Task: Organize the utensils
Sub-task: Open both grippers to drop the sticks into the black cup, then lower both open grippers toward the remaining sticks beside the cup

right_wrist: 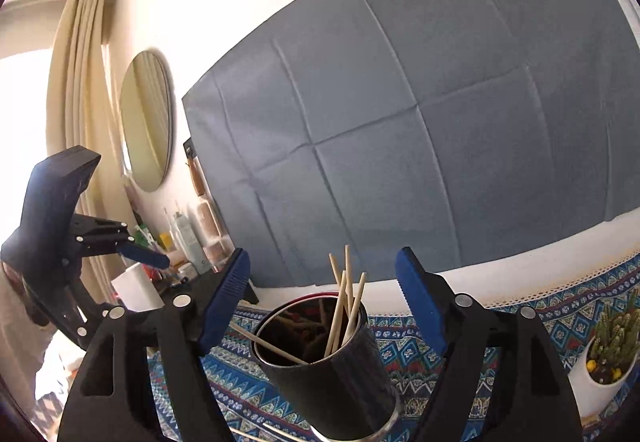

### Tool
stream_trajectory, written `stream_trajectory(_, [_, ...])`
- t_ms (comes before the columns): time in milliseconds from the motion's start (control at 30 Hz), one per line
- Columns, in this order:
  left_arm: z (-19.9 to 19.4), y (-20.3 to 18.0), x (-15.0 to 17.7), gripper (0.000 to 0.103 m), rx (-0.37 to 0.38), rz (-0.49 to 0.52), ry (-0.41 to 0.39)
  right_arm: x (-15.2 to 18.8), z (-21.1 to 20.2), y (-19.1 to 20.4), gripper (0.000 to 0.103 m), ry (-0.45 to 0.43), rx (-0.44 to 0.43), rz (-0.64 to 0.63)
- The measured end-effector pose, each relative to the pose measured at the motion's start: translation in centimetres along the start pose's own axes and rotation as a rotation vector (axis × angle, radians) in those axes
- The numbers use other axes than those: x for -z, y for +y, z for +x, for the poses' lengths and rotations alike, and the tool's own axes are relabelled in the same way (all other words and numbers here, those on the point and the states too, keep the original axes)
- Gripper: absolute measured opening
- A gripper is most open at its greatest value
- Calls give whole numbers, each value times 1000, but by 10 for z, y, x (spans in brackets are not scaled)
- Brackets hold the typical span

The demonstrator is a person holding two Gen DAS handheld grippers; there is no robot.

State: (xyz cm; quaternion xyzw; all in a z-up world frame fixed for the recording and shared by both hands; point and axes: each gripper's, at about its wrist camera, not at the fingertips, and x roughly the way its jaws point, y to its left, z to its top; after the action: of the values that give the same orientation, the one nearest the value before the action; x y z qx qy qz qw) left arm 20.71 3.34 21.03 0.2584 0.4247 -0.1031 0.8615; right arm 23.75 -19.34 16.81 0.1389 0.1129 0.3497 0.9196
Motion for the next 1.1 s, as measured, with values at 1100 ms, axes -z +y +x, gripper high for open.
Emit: stream_trajectory(1100, [-9, -53, 149, 97, 41, -539, -707, 70, -42, 29, 95, 237, 236, -34])
